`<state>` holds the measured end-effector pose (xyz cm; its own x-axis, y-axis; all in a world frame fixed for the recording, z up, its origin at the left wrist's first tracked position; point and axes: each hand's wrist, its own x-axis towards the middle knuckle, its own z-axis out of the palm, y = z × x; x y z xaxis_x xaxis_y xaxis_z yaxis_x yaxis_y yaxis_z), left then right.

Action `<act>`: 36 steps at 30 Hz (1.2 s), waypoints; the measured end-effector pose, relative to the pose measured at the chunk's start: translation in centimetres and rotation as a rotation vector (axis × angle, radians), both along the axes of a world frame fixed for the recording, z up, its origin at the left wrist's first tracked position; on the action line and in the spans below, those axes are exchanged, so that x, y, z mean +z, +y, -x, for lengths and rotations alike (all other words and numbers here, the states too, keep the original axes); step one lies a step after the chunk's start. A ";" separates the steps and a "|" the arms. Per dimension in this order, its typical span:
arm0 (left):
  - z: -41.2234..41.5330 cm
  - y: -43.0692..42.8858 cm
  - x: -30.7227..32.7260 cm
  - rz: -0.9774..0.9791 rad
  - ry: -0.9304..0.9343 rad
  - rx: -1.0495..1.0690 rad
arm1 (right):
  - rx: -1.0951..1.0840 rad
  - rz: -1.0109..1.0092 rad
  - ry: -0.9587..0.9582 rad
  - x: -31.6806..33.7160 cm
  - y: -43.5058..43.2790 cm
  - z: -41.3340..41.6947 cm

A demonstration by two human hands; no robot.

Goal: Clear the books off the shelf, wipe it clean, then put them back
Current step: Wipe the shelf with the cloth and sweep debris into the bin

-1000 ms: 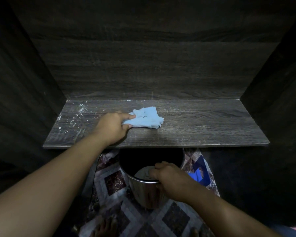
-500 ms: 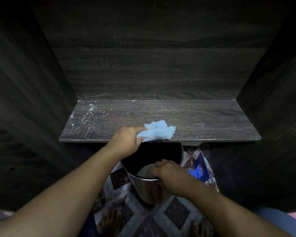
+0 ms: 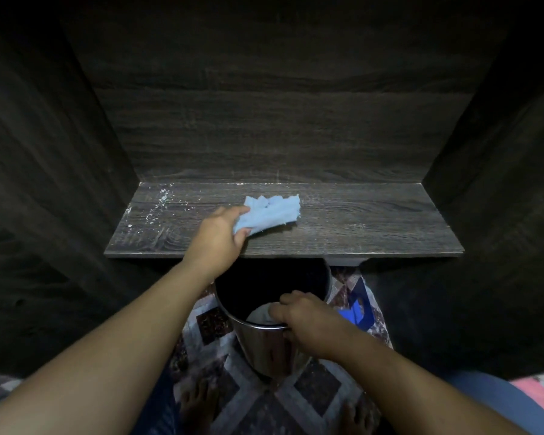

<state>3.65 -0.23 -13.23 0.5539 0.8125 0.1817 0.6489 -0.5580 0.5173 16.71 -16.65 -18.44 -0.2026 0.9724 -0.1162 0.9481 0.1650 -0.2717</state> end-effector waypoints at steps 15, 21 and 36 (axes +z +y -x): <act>-2.4 2.2 -1.4 0.023 0.251 -0.290 | -0.038 0.039 0.002 -1.2 0.2 -1.7; -1.3 -1.7 0.1 0.119 0.378 -0.353 | -0.025 0.053 -0.013 0.0 -1.4 -0.7; 0.2 -6.1 -0.3 -0.036 -0.108 -0.040 | -0.035 0.069 -0.024 0.7 -2.4 -0.7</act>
